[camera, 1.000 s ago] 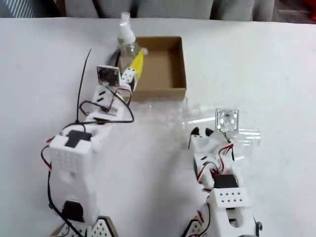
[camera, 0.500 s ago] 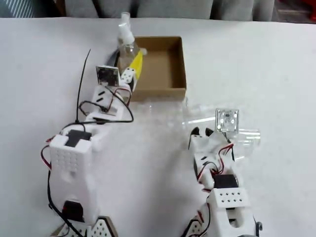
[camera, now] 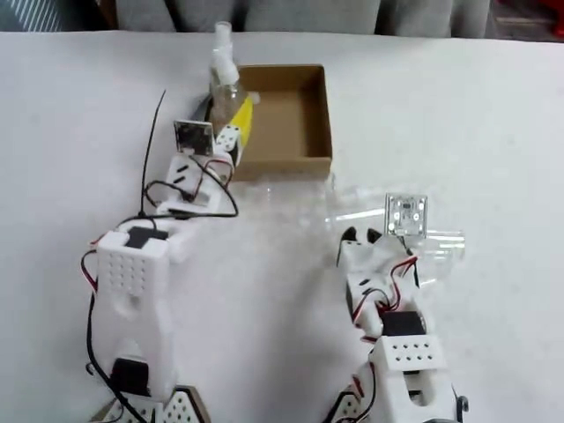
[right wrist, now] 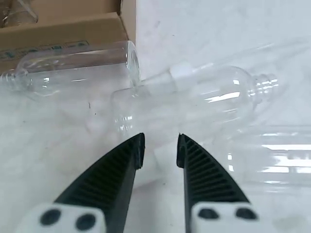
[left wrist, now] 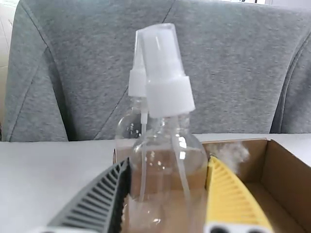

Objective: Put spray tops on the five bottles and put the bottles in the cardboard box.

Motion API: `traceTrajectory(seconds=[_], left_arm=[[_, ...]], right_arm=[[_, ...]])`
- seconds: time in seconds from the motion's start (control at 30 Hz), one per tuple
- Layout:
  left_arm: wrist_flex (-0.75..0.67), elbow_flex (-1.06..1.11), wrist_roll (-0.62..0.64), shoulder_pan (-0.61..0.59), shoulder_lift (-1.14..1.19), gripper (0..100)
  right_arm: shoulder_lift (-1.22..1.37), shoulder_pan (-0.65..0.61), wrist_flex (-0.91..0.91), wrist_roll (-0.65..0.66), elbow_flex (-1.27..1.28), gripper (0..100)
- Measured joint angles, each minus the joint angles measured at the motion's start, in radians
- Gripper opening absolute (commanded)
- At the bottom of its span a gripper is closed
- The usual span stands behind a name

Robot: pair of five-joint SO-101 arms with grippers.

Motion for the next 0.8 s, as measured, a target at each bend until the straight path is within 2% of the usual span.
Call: traceTrajectory(seconds=[0.8], left_arm=[[0.018,-0.002,0.006,-0.015,0.0,3]], right_arm=[[0.0,0.0,0.0,0.0,0.0,9.1]])
